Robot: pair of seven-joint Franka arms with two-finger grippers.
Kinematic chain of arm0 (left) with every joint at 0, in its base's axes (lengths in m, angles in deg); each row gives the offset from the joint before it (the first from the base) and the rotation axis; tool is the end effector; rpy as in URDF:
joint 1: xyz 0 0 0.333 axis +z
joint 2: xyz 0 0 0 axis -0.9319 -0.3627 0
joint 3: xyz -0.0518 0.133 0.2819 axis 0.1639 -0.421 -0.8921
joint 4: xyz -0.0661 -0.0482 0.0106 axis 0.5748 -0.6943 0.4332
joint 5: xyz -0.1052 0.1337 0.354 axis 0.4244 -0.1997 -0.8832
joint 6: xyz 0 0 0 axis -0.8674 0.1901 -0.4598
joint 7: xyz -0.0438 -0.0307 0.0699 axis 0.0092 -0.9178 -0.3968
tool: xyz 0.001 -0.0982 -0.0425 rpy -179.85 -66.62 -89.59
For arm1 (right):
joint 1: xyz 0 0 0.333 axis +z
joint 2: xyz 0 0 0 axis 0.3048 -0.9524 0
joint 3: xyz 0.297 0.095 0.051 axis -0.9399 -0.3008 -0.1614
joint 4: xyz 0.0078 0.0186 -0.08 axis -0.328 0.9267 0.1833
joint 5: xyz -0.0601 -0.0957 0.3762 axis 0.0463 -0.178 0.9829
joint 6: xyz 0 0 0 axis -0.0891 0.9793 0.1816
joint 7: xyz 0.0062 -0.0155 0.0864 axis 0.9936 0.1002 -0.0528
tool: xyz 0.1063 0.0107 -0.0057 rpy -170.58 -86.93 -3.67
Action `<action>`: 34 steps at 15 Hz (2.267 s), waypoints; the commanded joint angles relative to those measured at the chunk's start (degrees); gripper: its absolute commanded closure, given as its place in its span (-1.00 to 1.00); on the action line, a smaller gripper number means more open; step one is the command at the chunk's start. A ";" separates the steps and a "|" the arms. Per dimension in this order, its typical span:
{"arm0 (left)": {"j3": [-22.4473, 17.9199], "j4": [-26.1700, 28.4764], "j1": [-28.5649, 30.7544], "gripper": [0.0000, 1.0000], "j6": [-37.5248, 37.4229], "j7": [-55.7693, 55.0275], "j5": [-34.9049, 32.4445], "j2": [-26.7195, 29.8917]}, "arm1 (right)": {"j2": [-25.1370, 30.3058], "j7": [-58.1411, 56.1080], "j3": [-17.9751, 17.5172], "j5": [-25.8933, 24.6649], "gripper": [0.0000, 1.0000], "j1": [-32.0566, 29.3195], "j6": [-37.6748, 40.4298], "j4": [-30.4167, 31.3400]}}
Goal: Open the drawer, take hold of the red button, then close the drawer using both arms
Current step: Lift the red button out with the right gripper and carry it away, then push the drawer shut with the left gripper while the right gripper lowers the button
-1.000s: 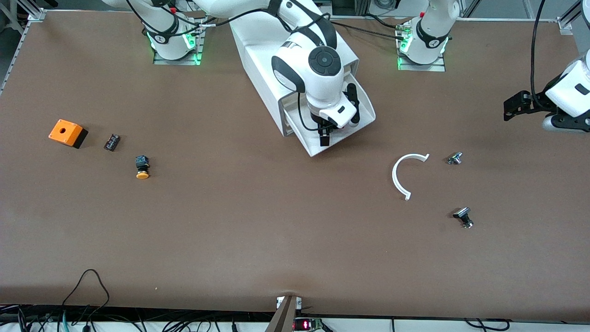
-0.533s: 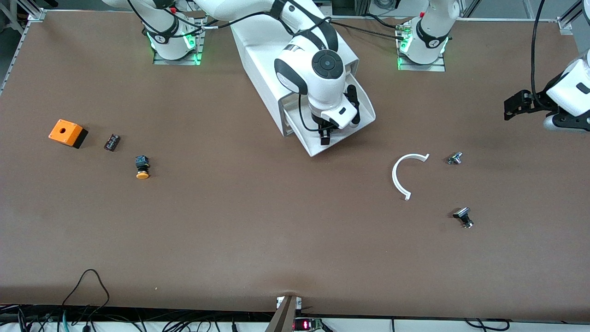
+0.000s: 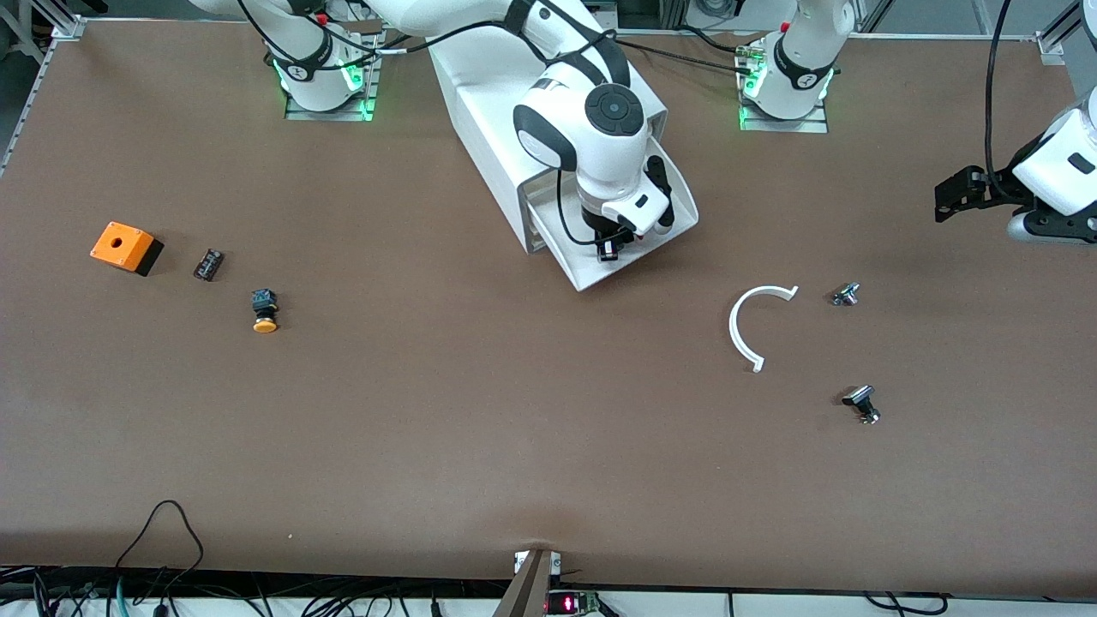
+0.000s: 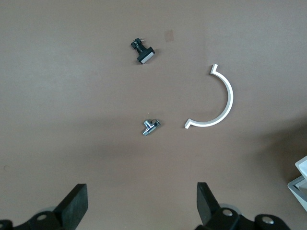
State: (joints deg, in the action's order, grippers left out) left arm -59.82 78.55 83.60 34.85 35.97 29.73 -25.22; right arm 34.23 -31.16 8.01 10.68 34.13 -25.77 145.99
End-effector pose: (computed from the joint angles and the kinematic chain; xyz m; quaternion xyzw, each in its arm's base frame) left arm 0.5441 0.0172 0.5756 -0.9975 0.0445 0.0401 0.0375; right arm 0.4574 0.6173 0.3288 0.6681 0.7434 0.0309 0.0067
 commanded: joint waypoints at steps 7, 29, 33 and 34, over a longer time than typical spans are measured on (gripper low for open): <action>0.19 -2.52 -0.01 -1.00 -1.71 -0.52 0.33 -1.37 | 8.58 5.36 6.19 3.44 0.53 -0.19 1.39 -1.70; 1.07 13.10 -18.72 -1.00 30.16 -39.78 9.21 -16.13 | 17.21 36.65 16.76 4.87 0.53 -26.91 -24.16 46.88; 1.07 20.40 -25.23 -1.00 41.78 -52.35 9.12 -16.75 | 14.84 42.62 15.62 5.84 0.53 -26.47 -32.10 52.70; 1.16 21.28 -26.02 -1.00 41.80 -54.03 9.21 -16.58 | 14.57 42.89 15.44 5.84 0.52 -26.47 -32.19 52.79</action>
State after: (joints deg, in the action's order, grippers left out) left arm -58.18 96.67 59.45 74.43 -14.17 37.96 -43.29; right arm 49.11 9.73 24.51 15.87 7.26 -56.51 196.71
